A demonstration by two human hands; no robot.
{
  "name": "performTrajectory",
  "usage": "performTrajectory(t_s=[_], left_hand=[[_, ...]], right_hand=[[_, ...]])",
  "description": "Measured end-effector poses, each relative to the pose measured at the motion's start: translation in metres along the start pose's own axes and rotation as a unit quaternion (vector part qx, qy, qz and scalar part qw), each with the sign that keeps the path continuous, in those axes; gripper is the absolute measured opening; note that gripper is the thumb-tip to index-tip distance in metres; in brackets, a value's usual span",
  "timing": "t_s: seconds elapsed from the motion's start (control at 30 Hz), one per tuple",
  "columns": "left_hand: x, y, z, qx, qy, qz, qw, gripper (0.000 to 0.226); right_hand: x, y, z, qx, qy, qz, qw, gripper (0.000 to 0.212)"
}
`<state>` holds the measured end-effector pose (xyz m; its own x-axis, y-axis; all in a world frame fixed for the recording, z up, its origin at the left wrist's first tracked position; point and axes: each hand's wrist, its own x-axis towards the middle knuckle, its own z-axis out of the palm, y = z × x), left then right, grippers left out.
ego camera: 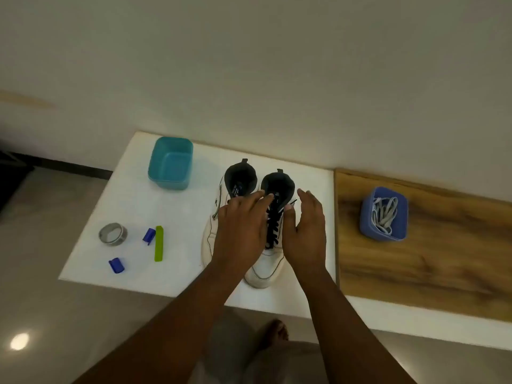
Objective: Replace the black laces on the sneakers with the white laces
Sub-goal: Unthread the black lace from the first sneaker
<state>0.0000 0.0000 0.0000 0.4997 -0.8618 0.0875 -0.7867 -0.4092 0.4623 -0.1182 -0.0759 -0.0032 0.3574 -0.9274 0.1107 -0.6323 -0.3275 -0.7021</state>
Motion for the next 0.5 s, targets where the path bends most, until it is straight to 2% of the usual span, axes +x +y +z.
performTrajectory(t_s=[0.1, 0.2, 0.33, 0.5], left_hand=[[-0.002, 0.002, 0.009, -0.001, 0.021, 0.001, 1.0, 0.042], [-0.01, 0.006, 0.007, 0.016, 0.033, 0.003, 0.999, 0.045], [-0.026, 0.008, 0.002, 0.021, 0.052, -0.003, 0.998, 0.05], [-0.03, 0.007, 0.009, 0.006, 0.065, -0.018, 0.998, 0.056]], right_hand=[[-0.008, 0.004, 0.007, 0.037, 0.017, -0.001, 0.999, 0.039], [-0.018, 0.006, 0.009, 0.088, 0.004, 0.052, 0.995, 0.036], [-0.027, 0.006, 0.004, 0.176, -0.007, 0.072, 0.982, 0.031], [-0.026, 0.009, 0.01, 0.201, -0.006, 0.09, 0.975, 0.031]])
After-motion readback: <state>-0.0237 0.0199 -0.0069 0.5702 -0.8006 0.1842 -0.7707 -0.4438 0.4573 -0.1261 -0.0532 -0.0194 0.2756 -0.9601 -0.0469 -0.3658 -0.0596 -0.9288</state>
